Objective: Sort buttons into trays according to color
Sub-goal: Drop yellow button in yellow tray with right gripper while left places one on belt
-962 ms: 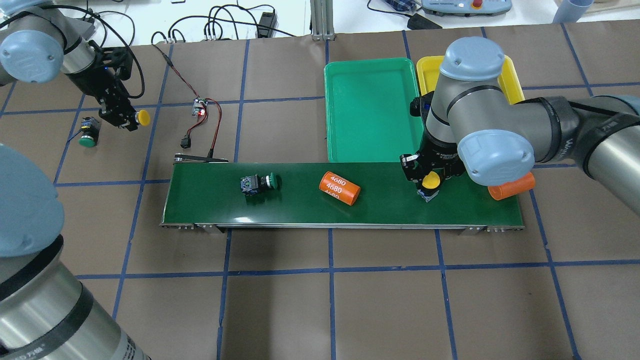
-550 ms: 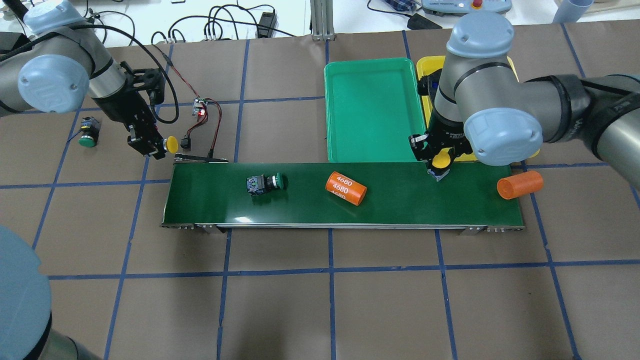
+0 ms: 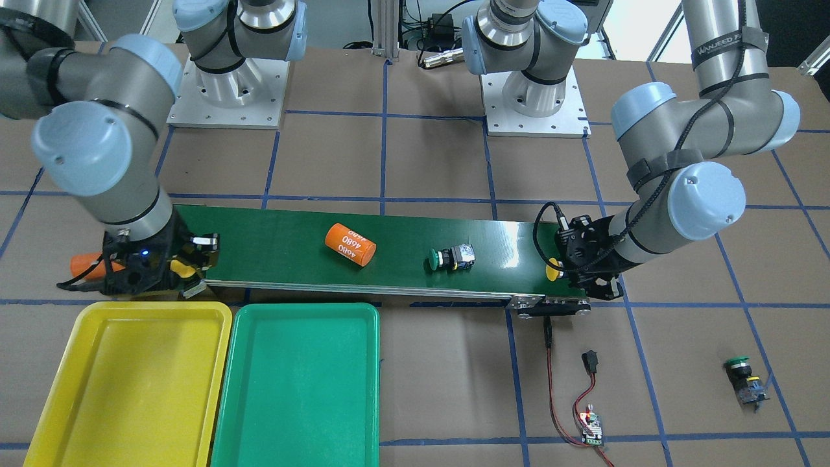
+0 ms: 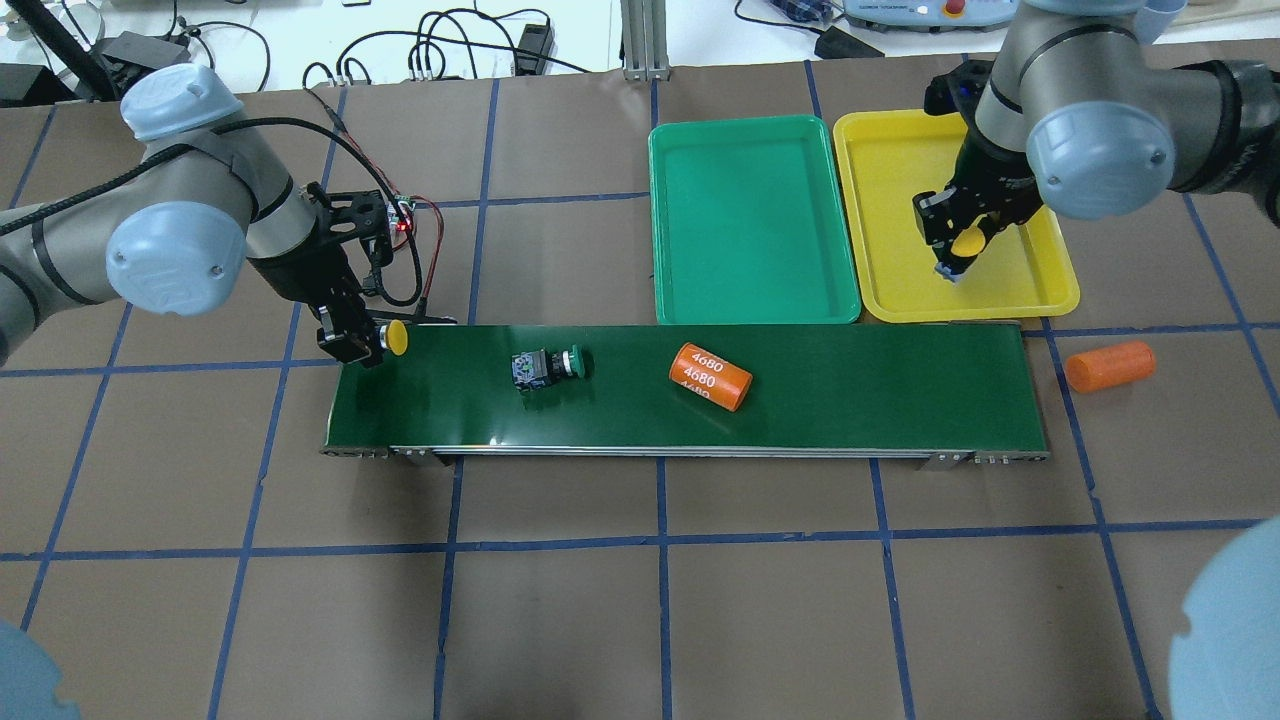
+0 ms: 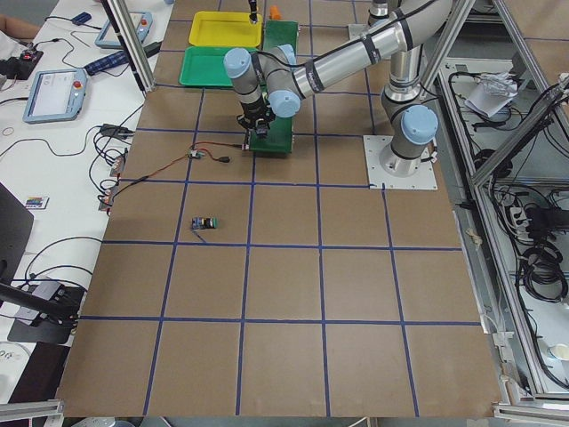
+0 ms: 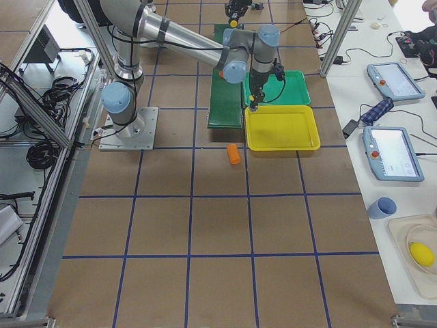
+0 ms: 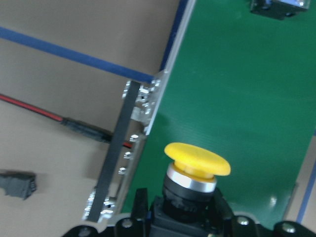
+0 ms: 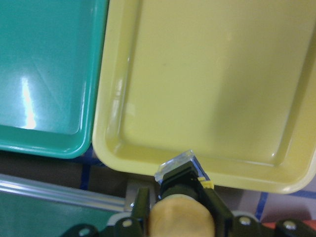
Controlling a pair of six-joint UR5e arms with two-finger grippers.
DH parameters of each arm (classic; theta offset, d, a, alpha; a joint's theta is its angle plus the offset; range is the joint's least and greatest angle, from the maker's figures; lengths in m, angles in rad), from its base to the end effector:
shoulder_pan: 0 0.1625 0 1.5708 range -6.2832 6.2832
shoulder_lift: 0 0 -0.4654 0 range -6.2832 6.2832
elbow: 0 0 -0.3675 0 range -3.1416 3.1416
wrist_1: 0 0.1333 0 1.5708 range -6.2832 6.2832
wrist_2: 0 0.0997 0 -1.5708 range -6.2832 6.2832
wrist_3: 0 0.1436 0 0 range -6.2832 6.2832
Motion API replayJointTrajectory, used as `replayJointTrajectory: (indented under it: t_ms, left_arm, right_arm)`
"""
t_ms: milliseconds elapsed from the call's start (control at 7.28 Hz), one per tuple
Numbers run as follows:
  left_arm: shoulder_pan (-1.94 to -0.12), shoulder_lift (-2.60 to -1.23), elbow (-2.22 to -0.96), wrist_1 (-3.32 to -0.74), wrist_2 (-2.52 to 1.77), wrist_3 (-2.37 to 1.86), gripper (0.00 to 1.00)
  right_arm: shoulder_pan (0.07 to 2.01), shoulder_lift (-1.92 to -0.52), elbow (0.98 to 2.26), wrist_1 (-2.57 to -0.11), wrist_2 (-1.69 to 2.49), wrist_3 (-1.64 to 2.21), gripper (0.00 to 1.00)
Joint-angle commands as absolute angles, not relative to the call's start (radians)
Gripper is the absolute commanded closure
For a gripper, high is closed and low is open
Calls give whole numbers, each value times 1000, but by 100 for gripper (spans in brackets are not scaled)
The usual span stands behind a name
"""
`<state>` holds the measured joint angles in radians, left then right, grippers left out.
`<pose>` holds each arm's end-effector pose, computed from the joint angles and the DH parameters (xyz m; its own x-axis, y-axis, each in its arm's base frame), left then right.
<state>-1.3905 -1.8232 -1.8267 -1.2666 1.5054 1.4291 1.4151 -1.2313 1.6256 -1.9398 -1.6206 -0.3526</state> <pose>-0.0497 -0.5232 0.2738 -0.3121 0.9266 0.2097 0.9447 0.3261 -0.0347 0.0331 -0.6027 0.3143 -0.9797 -0.1969 0.0380 -0.1953 0.9799 0.0409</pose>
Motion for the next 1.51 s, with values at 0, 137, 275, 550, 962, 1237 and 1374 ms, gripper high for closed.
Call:
replayJointTrajectory:
  t_ms: [0,137,275,550,962,1237,1374]
  left_arm:
    - [-1408,-1787,-1902,-1214,1506,1408,81]
    - [-1413,-1789,-1923,-1186,1493,1405,2]
    - [-1413,-1798,-1919,-1124,1493,1405,0]
    - [-1387,-1775,-1884,-1112,1490,1417,0]
    - [-1237,-1899,-1569,-1290,1496,1644,0]
    - [-1125,-2010,-1484,-1273,1500,1899,0]
    - [-1074,-2060,-1426,-1261,1502,1948,0]
  right_arm:
    - [1382,-1108,1472,-1940,-1623,-437,72]
    - [1379,-1083,1456,-1937,-1631,-455,55]
    - [1378,-1083,1459,-1925,-1628,-454,1]
    - [1378,-1091,1465,-1895,-1628,-451,0]
    - [1384,-1158,1505,-1810,-1623,-437,0]
    - [1388,-1280,1653,-1822,-1618,-417,0]
    - [1391,-1352,1733,-1824,-1617,-341,0]
